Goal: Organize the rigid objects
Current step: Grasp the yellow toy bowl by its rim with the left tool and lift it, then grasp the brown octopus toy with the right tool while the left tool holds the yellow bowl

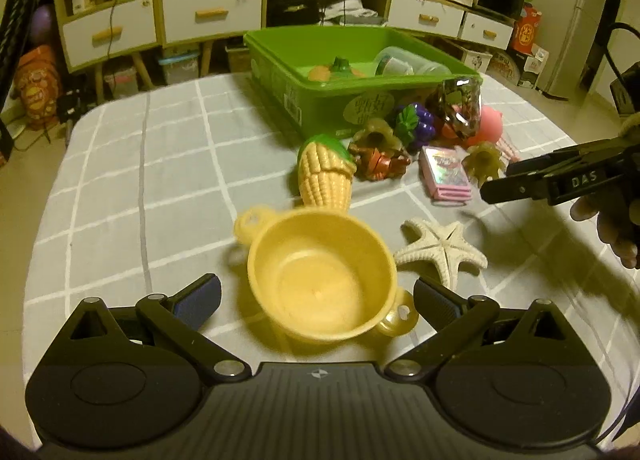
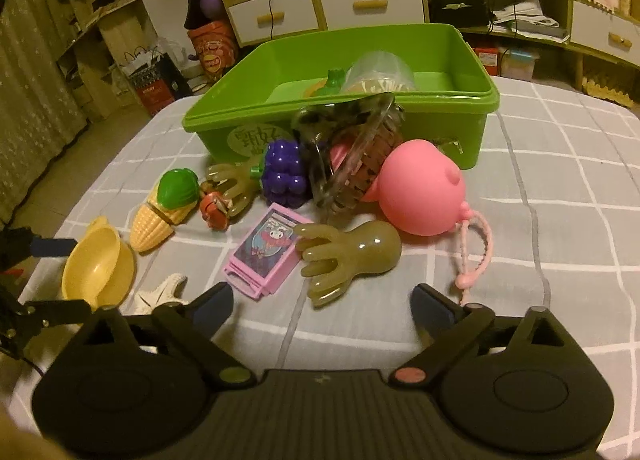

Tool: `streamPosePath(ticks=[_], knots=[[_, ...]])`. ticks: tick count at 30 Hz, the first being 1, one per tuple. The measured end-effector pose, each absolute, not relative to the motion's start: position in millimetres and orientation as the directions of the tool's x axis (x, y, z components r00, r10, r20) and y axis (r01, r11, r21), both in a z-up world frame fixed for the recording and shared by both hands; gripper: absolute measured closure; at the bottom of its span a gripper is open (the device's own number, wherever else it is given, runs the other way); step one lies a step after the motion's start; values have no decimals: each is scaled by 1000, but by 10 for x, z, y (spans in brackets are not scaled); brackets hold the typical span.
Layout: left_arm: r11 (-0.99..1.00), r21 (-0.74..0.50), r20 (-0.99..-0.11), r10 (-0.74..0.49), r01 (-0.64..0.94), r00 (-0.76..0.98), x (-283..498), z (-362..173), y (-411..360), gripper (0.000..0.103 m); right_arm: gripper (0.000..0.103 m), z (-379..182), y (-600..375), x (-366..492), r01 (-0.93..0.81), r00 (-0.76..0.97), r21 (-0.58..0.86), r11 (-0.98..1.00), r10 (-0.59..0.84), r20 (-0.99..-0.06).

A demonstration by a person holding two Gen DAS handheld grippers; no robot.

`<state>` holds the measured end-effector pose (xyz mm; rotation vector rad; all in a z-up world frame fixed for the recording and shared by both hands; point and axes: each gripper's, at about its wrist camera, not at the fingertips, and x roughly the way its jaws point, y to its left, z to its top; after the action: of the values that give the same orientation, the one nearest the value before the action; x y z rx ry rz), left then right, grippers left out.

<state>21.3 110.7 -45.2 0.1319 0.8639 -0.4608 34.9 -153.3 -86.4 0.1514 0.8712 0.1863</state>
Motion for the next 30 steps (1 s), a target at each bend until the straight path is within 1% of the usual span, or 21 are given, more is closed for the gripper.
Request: streamPosePath(ticks=[1,3,7,12,16,20,23,26,27,28,30], knots=[[895,-74,-765,-334,440,551,218,-473,1107,2,25,-877,-1523,340,-112,632,208,972,231,-740],[894,-66,-774,-326,443,543,226,-508,1098,2,25,-907,-1455,310,-146,644,152,978,210,-735],[889,-29,-785,-303,456,540,217,-566,1045,2,25,-996,-1225,246,-232,653,-39,972,126,-746],[881,3,-772,-299,473,561,169,-544,989,2,25,-974,-1282,305,-206,632,-5,979,129,-764],[874,18,-761,-303,485,574,140,-531,957,2,26,-935,-1365,325,-155,630,66,986,150,-762],[882,19,-757,-295,470,583,151,-537,943,2,26,-914,-1445,353,-96,633,76,992,120,-764],[890,29,-757,-278,455,592,167,-565,929,2,30,-887,-1504,371,-74,636,100,992,124,-761],[898,64,-767,-235,435,598,184,-605,901,2,33,-869,-1521,372,-70,643,107,992,127,-755],[900,68,-766,-229,431,600,185,-613,903,2,37,-864,-1525,373,-68,646,107,992,126,-753],[901,65,-764,-231,429,602,185,-615,906,2,40,-857,-1529,370,-68,647,110,992,128,-752],[904,57,-762,-235,424,603,191,-612,906,3,41,-849,-1533,373,-67,648,119,991,134,-750]])
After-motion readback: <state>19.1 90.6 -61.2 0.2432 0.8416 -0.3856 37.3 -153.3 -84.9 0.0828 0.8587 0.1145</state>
